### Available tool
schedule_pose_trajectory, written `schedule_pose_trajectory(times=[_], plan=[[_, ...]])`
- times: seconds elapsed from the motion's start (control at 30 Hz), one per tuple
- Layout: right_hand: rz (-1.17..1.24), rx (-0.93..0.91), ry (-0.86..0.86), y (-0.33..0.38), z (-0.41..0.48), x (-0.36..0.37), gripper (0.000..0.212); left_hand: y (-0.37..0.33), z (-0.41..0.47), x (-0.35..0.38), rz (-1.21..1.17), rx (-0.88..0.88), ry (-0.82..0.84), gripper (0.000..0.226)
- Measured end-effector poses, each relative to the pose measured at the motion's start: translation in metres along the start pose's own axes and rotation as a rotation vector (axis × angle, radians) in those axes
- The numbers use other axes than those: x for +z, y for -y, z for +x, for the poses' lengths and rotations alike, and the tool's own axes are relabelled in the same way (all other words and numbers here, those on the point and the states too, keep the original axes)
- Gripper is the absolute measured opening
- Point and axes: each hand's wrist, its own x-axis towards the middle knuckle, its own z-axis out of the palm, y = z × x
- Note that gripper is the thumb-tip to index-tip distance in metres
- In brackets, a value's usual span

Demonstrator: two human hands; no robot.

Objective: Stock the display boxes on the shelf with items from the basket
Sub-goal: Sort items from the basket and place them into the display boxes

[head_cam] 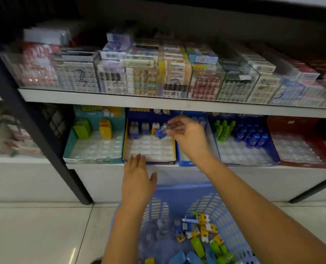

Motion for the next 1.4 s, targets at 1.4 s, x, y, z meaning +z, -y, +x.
schedule_pose_trajectory(times=[1.4], plan=[[-0.635, 0.454, 0.617, -0.172, -0.160, 0.006, 0.038, 0.023, -0.058, 0.136, -0.088, -0.011, 0.538, 0.022]])
